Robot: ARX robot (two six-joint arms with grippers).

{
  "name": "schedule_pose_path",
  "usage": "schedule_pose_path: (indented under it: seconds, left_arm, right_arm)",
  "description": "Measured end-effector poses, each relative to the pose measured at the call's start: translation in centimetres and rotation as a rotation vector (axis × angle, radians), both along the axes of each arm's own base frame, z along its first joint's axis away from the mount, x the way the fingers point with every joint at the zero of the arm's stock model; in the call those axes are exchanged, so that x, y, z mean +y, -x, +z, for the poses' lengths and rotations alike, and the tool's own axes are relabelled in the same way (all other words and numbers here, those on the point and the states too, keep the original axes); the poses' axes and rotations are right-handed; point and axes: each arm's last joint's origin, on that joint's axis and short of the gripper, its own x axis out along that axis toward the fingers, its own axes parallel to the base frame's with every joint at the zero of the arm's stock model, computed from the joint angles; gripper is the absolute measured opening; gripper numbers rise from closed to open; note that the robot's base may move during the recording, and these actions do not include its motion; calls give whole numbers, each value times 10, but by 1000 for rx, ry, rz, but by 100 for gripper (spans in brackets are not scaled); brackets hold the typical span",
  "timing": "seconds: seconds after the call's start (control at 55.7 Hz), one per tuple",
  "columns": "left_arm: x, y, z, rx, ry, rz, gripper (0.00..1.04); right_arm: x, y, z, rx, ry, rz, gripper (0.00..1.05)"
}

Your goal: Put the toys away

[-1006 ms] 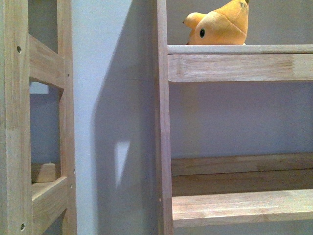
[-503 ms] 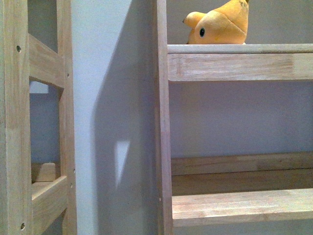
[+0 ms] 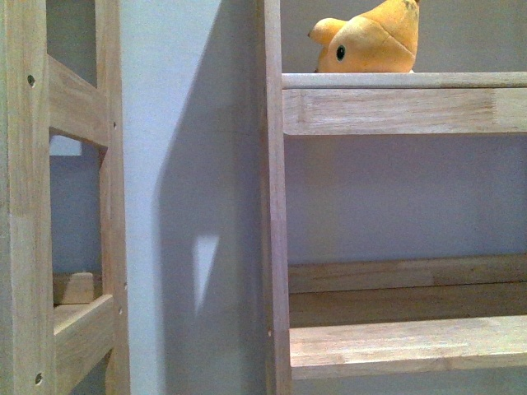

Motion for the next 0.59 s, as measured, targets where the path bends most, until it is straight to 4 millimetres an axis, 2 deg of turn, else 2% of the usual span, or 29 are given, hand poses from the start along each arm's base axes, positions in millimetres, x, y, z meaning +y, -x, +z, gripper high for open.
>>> schedule_pose_path:
  seconds: [0.216, 0.593]
  left_arm:
    - [0, 0, 0, 0, 0, 0, 98]
    - [0, 0, 0, 0, 0, 0, 98]
  right_arm:
    - [0, 0, 0, 0, 0, 0, 100]
    - [0, 0, 0, 0, 0, 0, 98]
